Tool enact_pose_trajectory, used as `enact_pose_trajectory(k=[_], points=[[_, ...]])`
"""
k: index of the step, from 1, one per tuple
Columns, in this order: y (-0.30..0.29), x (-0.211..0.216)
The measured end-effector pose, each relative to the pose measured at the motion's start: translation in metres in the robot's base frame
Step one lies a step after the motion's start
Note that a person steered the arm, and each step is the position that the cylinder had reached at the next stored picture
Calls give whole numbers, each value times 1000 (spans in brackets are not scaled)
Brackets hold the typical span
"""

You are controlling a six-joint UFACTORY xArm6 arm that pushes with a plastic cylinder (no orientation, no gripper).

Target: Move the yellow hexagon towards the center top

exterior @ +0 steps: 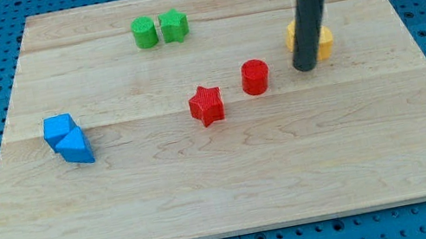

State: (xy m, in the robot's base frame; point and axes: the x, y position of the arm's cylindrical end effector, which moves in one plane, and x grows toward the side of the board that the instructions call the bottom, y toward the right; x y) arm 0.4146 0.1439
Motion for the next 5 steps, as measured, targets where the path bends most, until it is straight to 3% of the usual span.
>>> enact_pose_trajectory(k=[1, 2, 4, 5], points=[[49, -17], [33, -64], [23, -40], [-40, -45]])
